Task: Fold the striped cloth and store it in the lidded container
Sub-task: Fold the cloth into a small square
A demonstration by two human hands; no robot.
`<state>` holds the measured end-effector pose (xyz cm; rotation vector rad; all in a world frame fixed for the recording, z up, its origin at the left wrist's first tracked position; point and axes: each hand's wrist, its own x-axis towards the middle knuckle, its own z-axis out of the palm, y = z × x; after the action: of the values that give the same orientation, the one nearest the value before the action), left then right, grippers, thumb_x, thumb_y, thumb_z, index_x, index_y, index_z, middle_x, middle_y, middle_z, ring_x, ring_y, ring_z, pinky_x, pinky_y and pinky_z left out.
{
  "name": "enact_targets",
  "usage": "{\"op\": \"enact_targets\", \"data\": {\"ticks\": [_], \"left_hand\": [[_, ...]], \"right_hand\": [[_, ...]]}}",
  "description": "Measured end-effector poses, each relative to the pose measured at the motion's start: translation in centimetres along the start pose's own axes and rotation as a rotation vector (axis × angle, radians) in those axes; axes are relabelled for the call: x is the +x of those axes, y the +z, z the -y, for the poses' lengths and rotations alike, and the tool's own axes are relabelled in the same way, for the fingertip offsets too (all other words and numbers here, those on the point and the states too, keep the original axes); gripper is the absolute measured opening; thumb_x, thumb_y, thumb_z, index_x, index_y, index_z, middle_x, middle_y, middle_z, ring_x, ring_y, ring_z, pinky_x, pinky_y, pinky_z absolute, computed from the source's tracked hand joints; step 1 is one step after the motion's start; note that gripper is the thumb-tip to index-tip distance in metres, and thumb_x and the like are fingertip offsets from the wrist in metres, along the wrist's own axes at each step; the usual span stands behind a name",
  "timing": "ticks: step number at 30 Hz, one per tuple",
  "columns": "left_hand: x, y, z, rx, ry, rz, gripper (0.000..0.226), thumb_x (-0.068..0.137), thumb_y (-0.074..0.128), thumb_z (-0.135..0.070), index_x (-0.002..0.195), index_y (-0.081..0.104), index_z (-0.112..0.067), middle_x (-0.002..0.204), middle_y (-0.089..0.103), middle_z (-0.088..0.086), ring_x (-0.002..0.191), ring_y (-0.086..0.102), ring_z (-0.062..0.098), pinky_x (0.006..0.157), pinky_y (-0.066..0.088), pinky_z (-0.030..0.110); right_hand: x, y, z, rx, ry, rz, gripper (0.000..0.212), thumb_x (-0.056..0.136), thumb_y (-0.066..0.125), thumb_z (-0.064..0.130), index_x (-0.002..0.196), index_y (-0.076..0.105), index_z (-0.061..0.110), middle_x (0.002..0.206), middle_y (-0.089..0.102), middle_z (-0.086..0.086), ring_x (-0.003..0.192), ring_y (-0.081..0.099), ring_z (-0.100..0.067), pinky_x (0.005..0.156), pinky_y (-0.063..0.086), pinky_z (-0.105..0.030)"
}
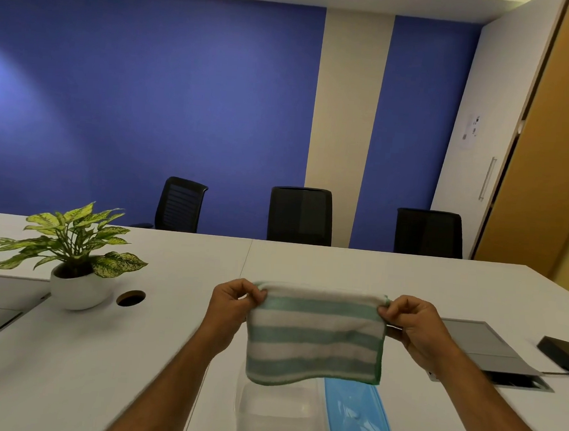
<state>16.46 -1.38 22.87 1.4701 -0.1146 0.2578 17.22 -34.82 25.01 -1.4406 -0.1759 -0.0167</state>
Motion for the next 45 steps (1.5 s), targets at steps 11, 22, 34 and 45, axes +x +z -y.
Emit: {"op": "enact_targets", "data": {"ticks": [11, 22, 34, 45], "left_hand": [[-0.5, 0.4, -0.5, 0.164, -0.080, 0.140, 0.034, 0.078, 0.079, 0.000, 0.108, 0.073, -0.016, 0.114, 0.067, 0.000, 0.100, 0.067, 0.030, 0.072, 0.063, 0.032], [-1.2, -0.2, -0.1, 0.381, -0.098, 0.382, 0.071, 0.071, 0.085, -0.003, 0.130, 0.053, -0.028, 0.130, 0.047, -0.005, 0.107, 0.060, 0.023, 0.070, 0.061, 0.028], [-1.3, -0.4, 0.9, 0.328, -0.169, 0.426, 0.088, 0.071, 0.083, 0.003, 0.140, 0.044, -0.036, 0.134, 0.044, -0.006, 0.112, 0.058, 0.026, 0.074, 0.063, 0.039], [-1.2, -1.5, 1.1, 0.219, -0.281, 0.505, 0.102, 0.068, 0.084, 0.006, 0.147, 0.036, -0.037, 0.141, 0.040, -0.001, 0.122, 0.054, 0.030, 0.084, 0.060, 0.052]], "right_hand": [[-0.2, 1.0, 0.1, -0.203, 0.033, -0.012, 0.022, 0.075, 0.071, -0.011, 0.079, 0.077, 0.010, 0.086, 0.075, -0.007, 0.083, 0.069, -0.027, 0.066, 0.060, -0.031], [-0.8, 0.1, -0.1, -0.274, 0.143, 0.152, 0.062, 0.072, 0.071, -0.017, 0.121, 0.063, 0.020, 0.112, 0.063, -0.015, 0.093, 0.066, -0.030, 0.068, 0.059, -0.038], [-0.8, -0.9, -1.3, -0.203, 0.168, 0.187, 0.066, 0.076, 0.066, -0.018, 0.125, 0.060, 0.025, 0.127, 0.059, -0.009, 0.107, 0.062, -0.032, 0.081, 0.058, -0.048], [-0.8, -2.0, -3.1, -0.056, 0.228, 0.348, 0.113, 0.043, 0.094, 0.003, 0.139, 0.042, 0.033, 0.145, 0.042, 0.005, 0.121, 0.059, -0.029, 0.098, 0.051, -0.051]]}}
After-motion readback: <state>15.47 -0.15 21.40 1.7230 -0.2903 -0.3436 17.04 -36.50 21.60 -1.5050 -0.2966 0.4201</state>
